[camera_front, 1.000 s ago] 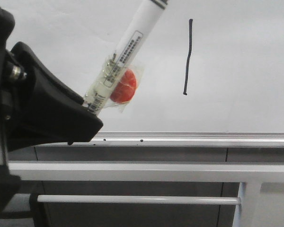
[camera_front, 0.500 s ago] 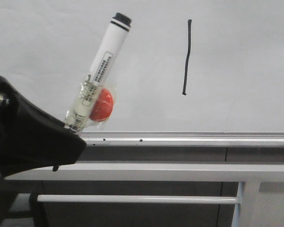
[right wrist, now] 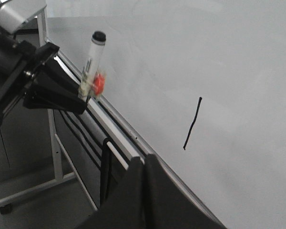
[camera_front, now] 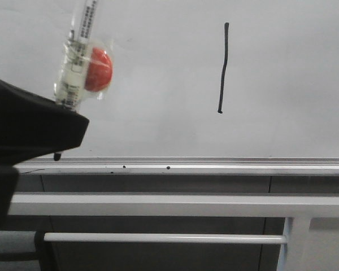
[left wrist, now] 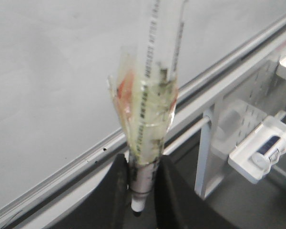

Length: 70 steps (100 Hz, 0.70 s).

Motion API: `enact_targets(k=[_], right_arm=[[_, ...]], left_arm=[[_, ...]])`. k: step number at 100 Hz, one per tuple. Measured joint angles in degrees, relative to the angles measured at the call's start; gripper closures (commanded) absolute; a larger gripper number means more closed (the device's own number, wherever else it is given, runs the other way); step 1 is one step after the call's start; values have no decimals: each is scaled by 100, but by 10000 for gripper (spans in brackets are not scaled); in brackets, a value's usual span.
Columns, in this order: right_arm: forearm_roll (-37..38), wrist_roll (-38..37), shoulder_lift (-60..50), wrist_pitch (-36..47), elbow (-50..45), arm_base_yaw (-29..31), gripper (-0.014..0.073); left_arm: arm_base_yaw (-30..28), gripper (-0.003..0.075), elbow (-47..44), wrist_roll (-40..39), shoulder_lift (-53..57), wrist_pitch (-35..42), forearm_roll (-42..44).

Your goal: Write number 1 on whiteboard

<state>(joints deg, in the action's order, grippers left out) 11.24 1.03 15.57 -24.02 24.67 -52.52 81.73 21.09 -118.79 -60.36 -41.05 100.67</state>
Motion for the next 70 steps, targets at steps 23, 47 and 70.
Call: enact_targets(k=[23,47,70], right_arm=[[0,-12,-24,480,-381,0,655],[10,-35,-24,494,-468,0,656],[-2,-235,-24,494,-731,0,657]], left_arm=[[338,741,-398,-1536,0,-820,154],[462,741,-550,-2010,0,-1309,154],[496,741,-550,-2491,0,-1377,154]])
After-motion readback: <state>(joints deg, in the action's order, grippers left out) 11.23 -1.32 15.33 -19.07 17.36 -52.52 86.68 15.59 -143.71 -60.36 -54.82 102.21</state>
